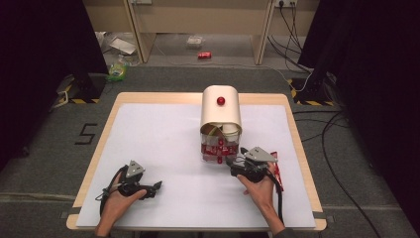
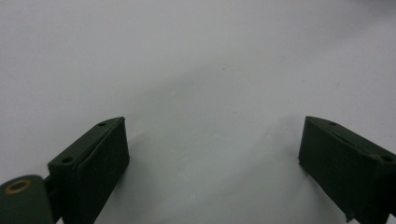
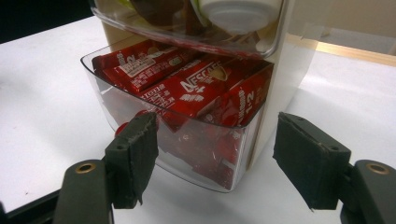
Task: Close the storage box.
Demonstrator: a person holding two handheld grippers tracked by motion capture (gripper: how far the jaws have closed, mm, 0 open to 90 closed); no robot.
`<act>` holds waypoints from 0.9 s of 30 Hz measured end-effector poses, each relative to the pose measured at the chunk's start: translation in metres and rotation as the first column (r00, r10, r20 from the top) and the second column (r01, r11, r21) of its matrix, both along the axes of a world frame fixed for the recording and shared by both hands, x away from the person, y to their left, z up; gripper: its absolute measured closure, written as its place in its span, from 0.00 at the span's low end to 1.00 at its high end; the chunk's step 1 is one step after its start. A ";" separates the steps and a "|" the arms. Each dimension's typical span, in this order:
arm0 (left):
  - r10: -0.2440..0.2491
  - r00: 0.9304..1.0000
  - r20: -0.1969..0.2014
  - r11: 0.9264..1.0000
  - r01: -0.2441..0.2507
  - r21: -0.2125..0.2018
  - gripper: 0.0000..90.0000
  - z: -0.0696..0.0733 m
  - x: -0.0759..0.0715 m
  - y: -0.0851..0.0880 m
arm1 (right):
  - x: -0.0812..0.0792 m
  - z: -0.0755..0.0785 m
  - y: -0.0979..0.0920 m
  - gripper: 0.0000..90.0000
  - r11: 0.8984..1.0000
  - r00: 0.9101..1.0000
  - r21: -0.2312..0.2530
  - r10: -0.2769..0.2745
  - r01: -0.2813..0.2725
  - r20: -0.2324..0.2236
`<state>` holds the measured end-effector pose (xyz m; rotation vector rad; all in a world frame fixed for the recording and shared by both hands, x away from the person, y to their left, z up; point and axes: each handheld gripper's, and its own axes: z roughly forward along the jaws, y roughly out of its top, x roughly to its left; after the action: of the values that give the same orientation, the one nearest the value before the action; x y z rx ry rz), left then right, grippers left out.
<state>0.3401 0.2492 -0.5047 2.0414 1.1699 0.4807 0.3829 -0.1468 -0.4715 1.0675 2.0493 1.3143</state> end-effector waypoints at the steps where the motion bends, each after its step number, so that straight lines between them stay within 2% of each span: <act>1: -0.002 1.000 -0.001 1.000 0.002 0.003 0.09 0.000 0.000 0.000 | 0.000 0.000 0.000 0.35 1.000 1.000 -0.003 -0.002 0.002 0.003; 7: -0.002 1.000 0.000 1.000 0.002 0.003 0.09 0.000 0.000 0.000 | 0.005 -0.001 0.000 0.35 1.000 1.000 0.003 -0.004 0.004 0.006; 16: 0.000 1.000 0.000 1.000 0.000 -0.001 0.09 0.000 0.000 0.000 | 0.009 -0.003 0.001 0.36 0.999 1.000 0.041 -0.025 0.025 -0.018; 27: 0.000 1.000 0.000 1.000 0.000 0.000 0.09 0.000 0.000 0.000 | 0.015 0.001 0.003 0.35 0.999 0.999 0.037 -0.037 0.038 -0.010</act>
<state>0.3401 0.2492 -0.5047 2.0411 1.1698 0.4804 0.3980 -0.1435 -0.4707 1.1245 2.0090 1.3360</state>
